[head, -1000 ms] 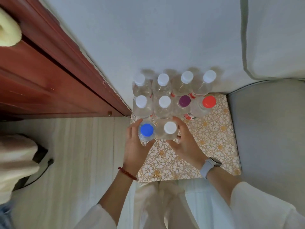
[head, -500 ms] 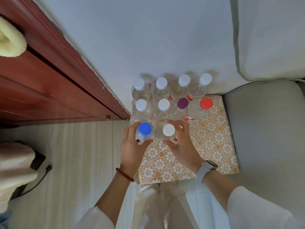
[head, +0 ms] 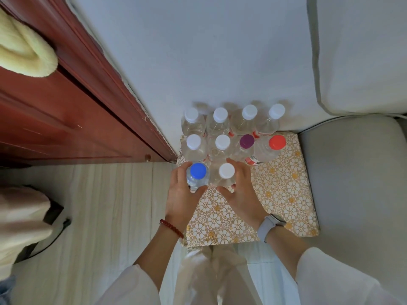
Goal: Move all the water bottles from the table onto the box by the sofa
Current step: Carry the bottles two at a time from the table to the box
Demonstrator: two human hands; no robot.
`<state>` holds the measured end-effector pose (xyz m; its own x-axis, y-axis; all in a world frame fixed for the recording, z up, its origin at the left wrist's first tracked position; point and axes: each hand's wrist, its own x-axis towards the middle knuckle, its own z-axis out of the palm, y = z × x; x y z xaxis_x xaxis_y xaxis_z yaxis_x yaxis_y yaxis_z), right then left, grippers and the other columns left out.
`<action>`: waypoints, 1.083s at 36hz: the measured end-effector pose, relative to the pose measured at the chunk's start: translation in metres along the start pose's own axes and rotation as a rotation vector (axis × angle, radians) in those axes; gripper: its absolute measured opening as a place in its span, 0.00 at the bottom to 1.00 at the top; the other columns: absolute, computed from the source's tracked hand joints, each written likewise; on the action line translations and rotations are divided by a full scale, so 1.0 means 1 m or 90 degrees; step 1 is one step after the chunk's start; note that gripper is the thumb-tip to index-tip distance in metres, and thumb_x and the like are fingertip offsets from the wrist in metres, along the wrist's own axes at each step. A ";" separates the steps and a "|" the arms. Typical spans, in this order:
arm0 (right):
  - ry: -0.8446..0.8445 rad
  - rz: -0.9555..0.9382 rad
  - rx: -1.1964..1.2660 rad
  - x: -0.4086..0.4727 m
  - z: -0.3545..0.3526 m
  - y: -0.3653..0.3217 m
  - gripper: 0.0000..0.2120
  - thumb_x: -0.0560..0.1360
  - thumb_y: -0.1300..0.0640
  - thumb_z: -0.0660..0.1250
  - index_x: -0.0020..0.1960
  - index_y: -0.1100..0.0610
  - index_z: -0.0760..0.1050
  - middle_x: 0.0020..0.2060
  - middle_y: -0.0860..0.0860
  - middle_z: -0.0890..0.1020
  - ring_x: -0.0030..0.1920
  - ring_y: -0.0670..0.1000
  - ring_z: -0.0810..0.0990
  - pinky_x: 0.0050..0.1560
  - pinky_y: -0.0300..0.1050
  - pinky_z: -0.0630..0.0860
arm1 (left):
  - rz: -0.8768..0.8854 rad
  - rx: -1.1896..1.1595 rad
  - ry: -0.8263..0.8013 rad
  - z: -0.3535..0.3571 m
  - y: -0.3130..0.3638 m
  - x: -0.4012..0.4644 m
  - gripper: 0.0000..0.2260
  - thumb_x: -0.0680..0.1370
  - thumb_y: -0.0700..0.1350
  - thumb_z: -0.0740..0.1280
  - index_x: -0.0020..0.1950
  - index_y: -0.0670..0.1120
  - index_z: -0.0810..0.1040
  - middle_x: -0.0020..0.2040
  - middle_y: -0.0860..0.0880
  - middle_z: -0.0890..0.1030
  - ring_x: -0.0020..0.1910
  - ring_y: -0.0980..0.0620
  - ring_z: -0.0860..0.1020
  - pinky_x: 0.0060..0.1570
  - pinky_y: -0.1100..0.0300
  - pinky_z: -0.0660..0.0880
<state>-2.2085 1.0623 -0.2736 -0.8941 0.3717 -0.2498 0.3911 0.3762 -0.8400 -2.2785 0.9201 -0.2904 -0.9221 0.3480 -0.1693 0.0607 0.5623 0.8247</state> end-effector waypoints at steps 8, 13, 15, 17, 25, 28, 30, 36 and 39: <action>-0.041 0.027 0.010 -0.005 -0.006 0.000 0.41 0.72 0.57 0.69 0.75 0.54 0.45 0.75 0.50 0.55 0.74 0.47 0.56 0.69 0.47 0.65 | -0.011 0.032 -0.018 -0.005 0.005 -0.001 0.32 0.67 0.44 0.76 0.67 0.49 0.65 0.63 0.48 0.71 0.55 0.52 0.75 0.49 0.58 0.74; -0.046 0.045 -0.076 -0.012 -0.012 0.006 0.39 0.74 0.55 0.66 0.75 0.55 0.46 0.75 0.48 0.53 0.74 0.45 0.50 0.72 0.40 0.51 | -0.017 0.033 0.005 -0.006 0.004 -0.016 0.38 0.67 0.42 0.75 0.72 0.49 0.59 0.68 0.50 0.68 0.61 0.56 0.69 0.55 0.63 0.68; -0.094 0.091 -0.164 -0.019 -0.014 0.006 0.33 0.75 0.54 0.64 0.74 0.59 0.50 0.74 0.54 0.57 0.75 0.52 0.54 0.74 0.50 0.54 | -0.027 0.058 0.030 -0.010 0.003 -0.030 0.33 0.69 0.43 0.73 0.71 0.46 0.62 0.67 0.47 0.69 0.62 0.53 0.69 0.55 0.62 0.68; -0.194 0.150 -0.248 -0.029 -0.013 -0.001 0.29 0.77 0.52 0.60 0.73 0.61 0.55 0.72 0.57 0.62 0.73 0.55 0.59 0.73 0.49 0.57 | -0.063 0.080 0.033 -0.017 0.001 -0.048 0.28 0.72 0.44 0.71 0.69 0.43 0.65 0.66 0.44 0.69 0.65 0.47 0.69 0.60 0.57 0.69; -0.393 0.013 -0.344 -0.090 0.052 -0.081 0.15 0.78 0.54 0.57 0.60 0.61 0.72 0.56 0.58 0.78 0.57 0.57 0.76 0.55 0.47 0.71 | -0.248 0.107 0.112 -0.102 -0.026 -0.155 0.20 0.77 0.50 0.63 0.66 0.44 0.70 0.66 0.46 0.70 0.64 0.46 0.70 0.64 0.50 0.67; -0.432 -0.095 -0.363 -0.124 0.095 -0.123 0.07 0.78 0.55 0.57 0.45 0.55 0.72 0.37 0.51 0.77 0.41 0.53 0.77 0.44 0.43 0.69 | -0.267 0.147 0.217 -0.150 -0.040 -0.215 0.18 0.77 0.51 0.62 0.65 0.46 0.71 0.65 0.47 0.72 0.61 0.44 0.72 0.62 0.50 0.68; -0.448 -0.162 -0.369 -0.156 0.127 -0.149 0.08 0.77 0.56 0.58 0.49 0.55 0.75 0.42 0.54 0.81 0.46 0.55 0.79 0.49 0.45 0.72 | -0.287 0.183 0.287 -0.183 -0.049 -0.264 0.18 0.77 0.52 0.61 0.64 0.46 0.72 0.64 0.47 0.74 0.62 0.45 0.71 0.61 0.50 0.67; -0.517 -0.329 -0.362 -0.309 0.219 -0.215 0.12 0.76 0.58 0.60 0.55 0.63 0.75 0.52 0.61 0.81 0.55 0.59 0.78 0.55 0.49 0.71 | -0.406 0.213 0.490 -0.261 -0.072 -0.459 0.17 0.77 0.52 0.62 0.63 0.46 0.72 0.61 0.45 0.75 0.61 0.44 0.71 0.58 0.48 0.67; -0.596 -0.400 -0.347 -0.411 0.259 -0.236 0.13 0.76 0.57 0.60 0.58 0.60 0.74 0.56 0.58 0.80 0.57 0.57 0.77 0.57 0.46 0.70 | -0.472 0.194 0.613 -0.279 -0.079 -0.577 0.16 0.76 0.50 0.64 0.62 0.46 0.73 0.60 0.45 0.76 0.61 0.44 0.71 0.57 0.48 0.68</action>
<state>-1.9900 0.6009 -0.0971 -0.6824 -0.6606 -0.3130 -0.3196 0.6546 -0.6851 -1.8579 0.4656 -0.1075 -0.6691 -0.7426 0.0294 -0.6243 0.5830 0.5200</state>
